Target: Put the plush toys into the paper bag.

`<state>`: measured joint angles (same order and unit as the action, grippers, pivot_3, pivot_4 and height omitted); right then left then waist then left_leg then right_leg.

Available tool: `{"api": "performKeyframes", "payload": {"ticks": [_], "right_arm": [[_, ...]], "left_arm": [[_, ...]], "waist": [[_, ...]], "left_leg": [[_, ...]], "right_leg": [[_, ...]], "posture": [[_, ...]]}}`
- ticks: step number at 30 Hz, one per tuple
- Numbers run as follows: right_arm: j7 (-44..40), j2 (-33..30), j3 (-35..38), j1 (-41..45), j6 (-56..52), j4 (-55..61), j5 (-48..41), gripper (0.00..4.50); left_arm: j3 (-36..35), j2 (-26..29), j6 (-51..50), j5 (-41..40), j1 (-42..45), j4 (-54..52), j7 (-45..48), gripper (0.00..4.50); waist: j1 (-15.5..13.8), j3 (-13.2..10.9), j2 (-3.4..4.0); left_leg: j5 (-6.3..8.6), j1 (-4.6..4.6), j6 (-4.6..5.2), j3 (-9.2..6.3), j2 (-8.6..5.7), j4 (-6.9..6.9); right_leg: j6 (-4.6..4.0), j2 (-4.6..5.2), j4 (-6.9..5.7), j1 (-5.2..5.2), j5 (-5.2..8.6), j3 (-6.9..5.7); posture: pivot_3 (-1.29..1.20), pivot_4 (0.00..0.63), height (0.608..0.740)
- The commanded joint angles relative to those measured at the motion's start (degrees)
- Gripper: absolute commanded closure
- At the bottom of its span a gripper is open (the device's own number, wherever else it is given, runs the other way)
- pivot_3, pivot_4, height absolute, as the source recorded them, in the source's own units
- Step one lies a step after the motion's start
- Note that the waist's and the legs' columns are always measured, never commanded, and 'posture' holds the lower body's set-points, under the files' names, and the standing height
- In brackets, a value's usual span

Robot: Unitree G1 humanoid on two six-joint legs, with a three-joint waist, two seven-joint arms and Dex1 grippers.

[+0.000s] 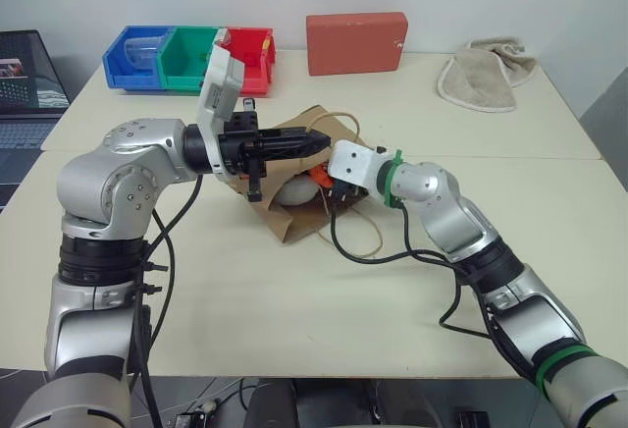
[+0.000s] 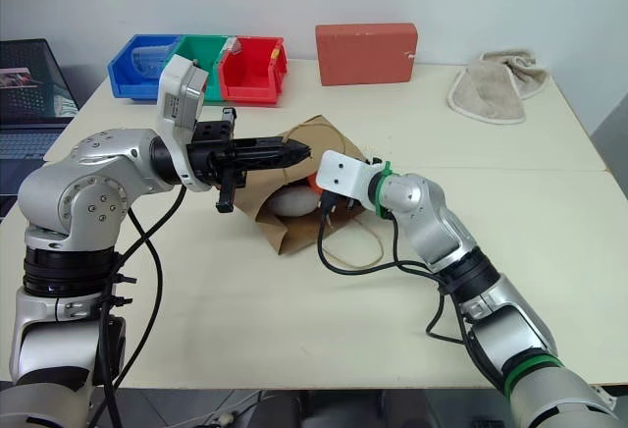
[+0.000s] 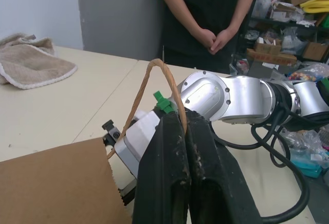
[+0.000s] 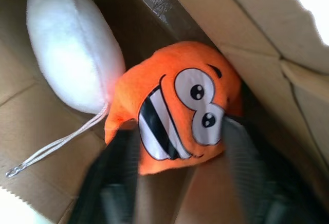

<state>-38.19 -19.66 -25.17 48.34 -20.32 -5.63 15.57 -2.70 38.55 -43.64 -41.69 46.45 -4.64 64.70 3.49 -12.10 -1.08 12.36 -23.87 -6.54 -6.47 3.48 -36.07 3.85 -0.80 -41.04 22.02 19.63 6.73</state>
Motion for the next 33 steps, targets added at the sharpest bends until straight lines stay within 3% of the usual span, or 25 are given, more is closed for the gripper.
{"api": "performKeyframes", "payload": {"ticks": [1,3,4,15,19,25,32,33], "right_arm": [[-4.03,-0.6,3.93,-0.48,-3.97,9.33,-4.18,0.9],[-6.08,-1.25,4.39,-1.18,-6.18,12.41,-5.61,0.19],[-7.92,-2.15,5.17,-1.87,-7.94,15.37,-7.39,0.05],[-19.6,-13.04,16.23,-7.45,-22.24,35.16,-25.44,0.05],[-20.39,-19.54,20.99,-18.07,-26.08,38.47,-29.68,0.05],[-7.65,-12.6,17.52,-22.91,-25.26,27.4,-25.35,0.05],[-1.83,-6.47,13.89,-18.88,-20.08,12.96,-22.26,0.05],[-1.57,-5.74,13.51,-18.2,-19.48,11.18,-22.0,0.2]], "left_arm": [[-1.36,-0.34,0.86,-0.29,1.42,-0.62,-0.89,4.5],[-1.39,-0.5,0.99,-0.29,1.45,-0.55,-1.14,4.5],[-1.2,-0.68,1.22,-0.03,1.55,-0.31,-1.24,4.5],[-0.28,-2.18,2.81,1.9,2.88,1.84,-1.79,4.5],[-0.68,-2.15,2.75,1.94,2.4,1.34,-1.85,4.5],[-0.83,-2.02,2.81,2.23,2.48,1.34,-1.69,4.5],[-0.93,-1.9,2.78,2.36,2.33,1.03,-1.75,4.5],[-0.97,-1.88,2.78,2.36,2.2,0.85,-1.83,4.5]], "waist": [[-0.04,0.0,0.0],[-0.03,0.0,0.0],[-0.06,0.0,0.0],[-0.29,0.0,0.0],[-0.68,0.01,-0.02],[0.54,0.01,-0.01],[0.74,0.0,-0.01],[0.8,0.0,0.0]], "left_leg": [[0.0,0.0,0.0,0.0,0.0,0.0],[0.0,-0.01,0.0,-0.01,0.0,0.01],[0.0,-0.01,0.0,-0.01,0.0,0.01],[0.1,-0.01,0.18,-0.02,-0.02,0.0],[0.12,-0.01,0.2,-0.06,-0.02,0.01],[0.1,0.11,0.21,0.07,-0.01,-0.03],[0.06,0.08,0.26,0.07,-0.03,-0.01],[0.06,0.08,0.26,0.07,-0.02,-0.01]], "right_leg": [[0.0,0.0,0.0,0.0,0.0,0.0],[0.0,0.0,0.02,0.0,0.0,-0.01],[0.0,0.0,0.01,0.0,0.0,-0.01],[0.0,0.0,0.02,-0.02,0.0,-0.01],[0.0,0.01,0.13,-0.11,0.0,-0.06],[0.0,-0.03,0.01,-0.11,0.0,0.11],[-0.01,-0.02,0.04,-0.09,-0.01,0.11],[-0.02,-0.02,0.04,-0.08,-0.01,0.1]], "posture": [[0.0,0.15,0.74],[0.0,0.15,0.74],[0.0,0.15,0.74],[0.0,0.15,0.74],[0.0,0.15,0.74],[0.0,0.15,0.74],[0.0,0.15,0.74],[0.0,0.15,0.74]]}}
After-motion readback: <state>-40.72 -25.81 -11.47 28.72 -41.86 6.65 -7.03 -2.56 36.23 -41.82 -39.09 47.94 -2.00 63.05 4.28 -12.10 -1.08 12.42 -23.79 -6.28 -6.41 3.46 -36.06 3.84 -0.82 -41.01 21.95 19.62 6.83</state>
